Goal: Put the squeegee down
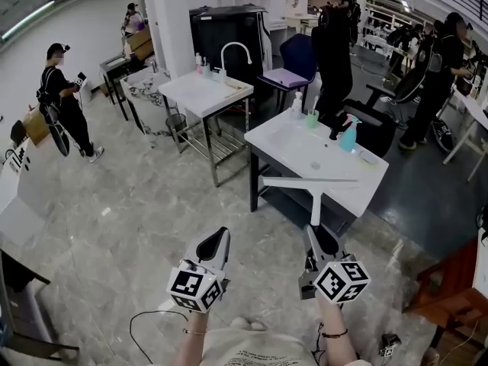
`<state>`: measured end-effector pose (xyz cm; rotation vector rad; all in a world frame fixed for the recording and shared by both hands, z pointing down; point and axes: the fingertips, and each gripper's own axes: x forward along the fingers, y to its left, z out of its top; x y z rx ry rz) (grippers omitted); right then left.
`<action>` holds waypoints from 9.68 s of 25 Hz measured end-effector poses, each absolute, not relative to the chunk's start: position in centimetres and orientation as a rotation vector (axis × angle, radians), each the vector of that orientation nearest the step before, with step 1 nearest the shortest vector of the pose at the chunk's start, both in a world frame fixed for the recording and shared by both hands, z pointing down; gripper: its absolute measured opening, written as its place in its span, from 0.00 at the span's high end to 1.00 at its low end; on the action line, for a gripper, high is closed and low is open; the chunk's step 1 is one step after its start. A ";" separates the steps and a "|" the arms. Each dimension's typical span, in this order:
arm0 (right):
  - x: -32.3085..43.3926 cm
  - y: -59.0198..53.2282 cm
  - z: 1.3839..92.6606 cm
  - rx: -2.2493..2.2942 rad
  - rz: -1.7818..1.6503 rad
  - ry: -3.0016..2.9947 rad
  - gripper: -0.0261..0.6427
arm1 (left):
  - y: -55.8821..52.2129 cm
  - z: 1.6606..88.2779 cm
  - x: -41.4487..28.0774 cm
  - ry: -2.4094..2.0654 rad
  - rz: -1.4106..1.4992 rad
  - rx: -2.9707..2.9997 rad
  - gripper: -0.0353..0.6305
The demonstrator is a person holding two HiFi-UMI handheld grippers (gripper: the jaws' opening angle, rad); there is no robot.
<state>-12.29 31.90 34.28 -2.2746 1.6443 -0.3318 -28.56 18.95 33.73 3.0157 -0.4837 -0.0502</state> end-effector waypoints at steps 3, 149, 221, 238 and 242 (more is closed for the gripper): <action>-12.1 31.8 34.4 -2.266 -0.341 1.640 0.81 | 19.0 34.1 -28.6 -0.491 -0.040 3.011 0.91; 31.0 -19.9 54.8 -2.397 -0.946 0.858 0.81 | -27.8 51.3 25.7 0.304 0.620 2.792 0.91; 31.6 -15.8 48.5 -2.518 -0.734 1.042 0.95 | -23.6 46.6 28.0 0.565 0.494 2.870 0.91; 33.0 -9.8 42.9 -2.587 -0.483 1.020 0.95 | -23.7 42.4 28.1 0.551 0.331 2.951 0.91; 33.3 -8.6 42.1 -2.613 -0.433 0.993 0.95 | -24.2 41.5 28.2 0.530 0.288 2.974 0.91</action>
